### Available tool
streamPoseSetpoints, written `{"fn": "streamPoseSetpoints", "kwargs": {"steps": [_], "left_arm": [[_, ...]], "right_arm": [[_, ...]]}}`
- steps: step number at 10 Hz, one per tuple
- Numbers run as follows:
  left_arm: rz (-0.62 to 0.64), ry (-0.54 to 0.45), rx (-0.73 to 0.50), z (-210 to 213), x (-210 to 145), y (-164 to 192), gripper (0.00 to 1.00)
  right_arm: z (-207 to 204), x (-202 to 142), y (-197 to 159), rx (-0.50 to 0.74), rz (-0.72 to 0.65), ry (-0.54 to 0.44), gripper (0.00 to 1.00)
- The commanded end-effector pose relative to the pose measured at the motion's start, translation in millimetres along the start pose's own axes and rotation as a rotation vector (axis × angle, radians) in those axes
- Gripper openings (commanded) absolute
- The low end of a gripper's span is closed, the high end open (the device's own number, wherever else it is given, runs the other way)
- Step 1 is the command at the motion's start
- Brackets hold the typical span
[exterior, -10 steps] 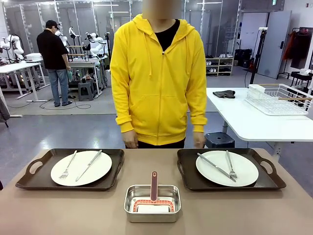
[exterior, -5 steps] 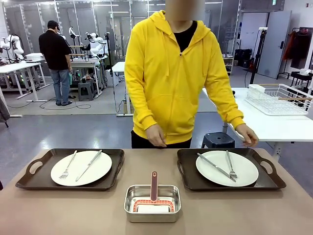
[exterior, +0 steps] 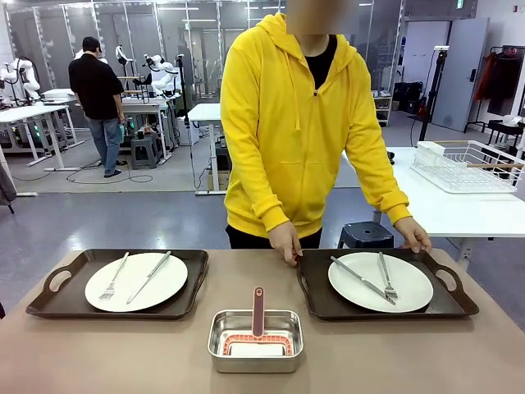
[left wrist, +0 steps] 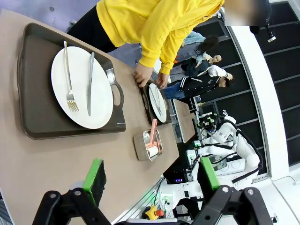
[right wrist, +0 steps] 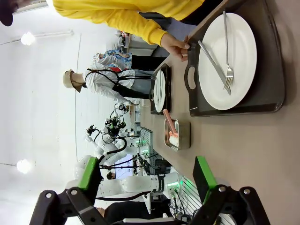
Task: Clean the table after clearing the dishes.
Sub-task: When the left (or right) Handle tray is removed, use the left hand (or right hand) to clean the left (or right) side of the table with the Lint Roller.
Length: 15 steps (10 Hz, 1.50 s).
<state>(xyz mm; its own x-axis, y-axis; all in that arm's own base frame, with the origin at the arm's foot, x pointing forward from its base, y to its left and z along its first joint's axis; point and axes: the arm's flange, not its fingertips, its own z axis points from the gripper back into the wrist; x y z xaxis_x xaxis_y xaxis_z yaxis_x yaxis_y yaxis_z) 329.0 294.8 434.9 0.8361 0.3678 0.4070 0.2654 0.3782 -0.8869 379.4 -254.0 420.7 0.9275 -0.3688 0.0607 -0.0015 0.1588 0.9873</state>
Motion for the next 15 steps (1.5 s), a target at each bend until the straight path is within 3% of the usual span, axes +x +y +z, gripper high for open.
{"fn": "streamPoseSetpoints", "kwargs": {"steps": [1,15], "left_arm": [[-0.002,-0.002,-0.004,3.7,-1.8,-1.9,1.0],[-0.002,-0.002,-0.004,3.7,-1.8,-1.9,1.0]], "right_arm": [[-1.7,-1.2,0.7,0.007,0.006,0.004,1.0],[-1.7,-1.2,0.7,0.007,0.006,0.004,1.0]]}}
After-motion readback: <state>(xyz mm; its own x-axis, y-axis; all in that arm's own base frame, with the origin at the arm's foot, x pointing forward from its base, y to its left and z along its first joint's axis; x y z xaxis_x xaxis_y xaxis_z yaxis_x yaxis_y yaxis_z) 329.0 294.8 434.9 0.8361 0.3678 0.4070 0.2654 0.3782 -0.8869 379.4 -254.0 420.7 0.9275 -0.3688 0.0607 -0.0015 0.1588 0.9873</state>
